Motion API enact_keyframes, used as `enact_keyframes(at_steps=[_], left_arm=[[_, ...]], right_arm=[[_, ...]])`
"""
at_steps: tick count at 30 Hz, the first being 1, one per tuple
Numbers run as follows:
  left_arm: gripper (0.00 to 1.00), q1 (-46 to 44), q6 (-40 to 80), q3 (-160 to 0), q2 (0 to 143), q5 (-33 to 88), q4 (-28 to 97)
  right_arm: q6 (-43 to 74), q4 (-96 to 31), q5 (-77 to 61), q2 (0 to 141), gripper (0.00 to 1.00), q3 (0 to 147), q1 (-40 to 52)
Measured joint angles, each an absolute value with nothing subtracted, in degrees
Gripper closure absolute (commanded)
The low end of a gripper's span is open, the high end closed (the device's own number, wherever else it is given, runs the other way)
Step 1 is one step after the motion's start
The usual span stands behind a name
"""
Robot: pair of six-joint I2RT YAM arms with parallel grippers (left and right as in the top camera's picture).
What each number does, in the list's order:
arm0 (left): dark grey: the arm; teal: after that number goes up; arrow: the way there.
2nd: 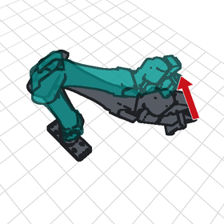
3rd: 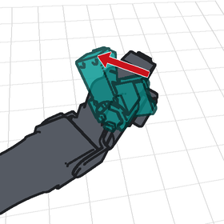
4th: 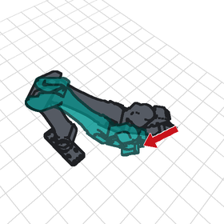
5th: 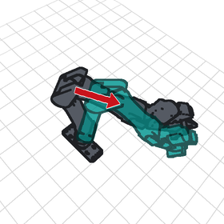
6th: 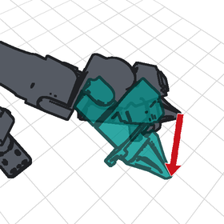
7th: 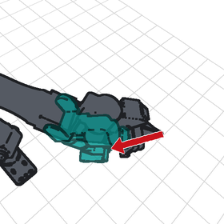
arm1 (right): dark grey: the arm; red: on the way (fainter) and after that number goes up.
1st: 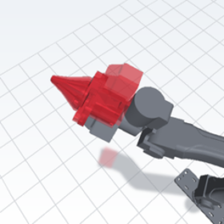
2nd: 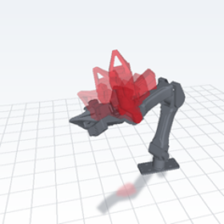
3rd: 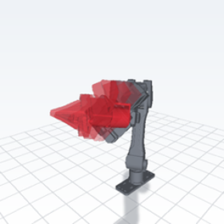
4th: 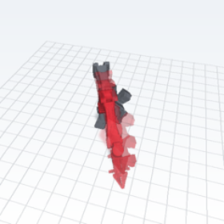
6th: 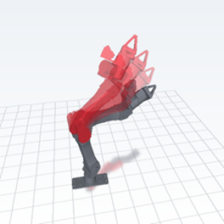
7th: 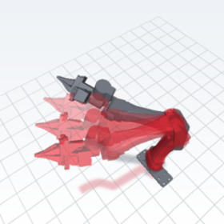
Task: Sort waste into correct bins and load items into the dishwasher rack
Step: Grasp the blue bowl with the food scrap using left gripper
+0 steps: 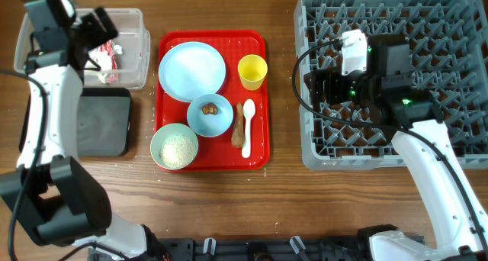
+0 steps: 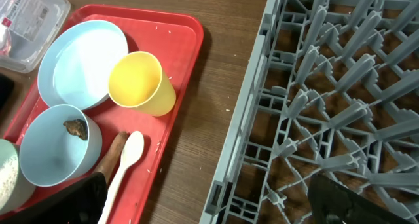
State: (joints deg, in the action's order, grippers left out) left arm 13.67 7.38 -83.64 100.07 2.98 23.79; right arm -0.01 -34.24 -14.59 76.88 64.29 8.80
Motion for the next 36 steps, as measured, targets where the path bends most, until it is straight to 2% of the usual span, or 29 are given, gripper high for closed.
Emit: enact_keyframes(at_steps=[10,11,12,15,20,22,30,31,33,36], left_arm=[[0.0,-7.9,6.0,-83.9,95.4,9.0,46.6],[0.02,-9.7,6.0,-83.9,95.8,9.0,47.7],[0.08,-11.7,6.0,-83.9,96.2,9.1,49.4],[0.12,-15.8,6.0,-83.9,97.8,9.1,52.4],[0.11,-22.0,5.9,-83.8,102.2,9.1,54.0],[0.16,-24.0,5.9,-83.2,104.3,9.1,53.1],[0.53,-25.6,6.3,-82.1,112.6,9.0,51.2],[0.64,-25.6,6.5,-82.1,113.4,9.0,51.1],[0.96,-25.6,6.5,-82.1,115.2,9.1,51.1],[0.96,-25.6,7.0,-82.1,115.7,8.3,50.7]], right_arm=[[0.9,-34.1,-14.6,76.9,0.0,64.3,8.8],[0.9,-34.0,-14.6,76.9,0.0,64.3,8.8],[0.9,-34.0,-14.6,76.9,0.0,64.3,8.8],[0.9,-34.0,-14.6,76.9,0.0,64.3,8.8],[0.9,-34.0,-14.6,76.9,0.0,64.3,8.8],[0.9,-34.1,-14.6,76.9,0.0,64.3,8.8],[1.1,-34.1,-14.6,76.9,0.0,64.3,8.8],[1.1,-34.1,-14.6,76.9,0.0,64.3,8.8],[1.1,-34.1,-14.6,76.9,0.0,64.3,8.8],[1.1,-34.1,-14.6,76.9,0.0,64.3,8.8]])
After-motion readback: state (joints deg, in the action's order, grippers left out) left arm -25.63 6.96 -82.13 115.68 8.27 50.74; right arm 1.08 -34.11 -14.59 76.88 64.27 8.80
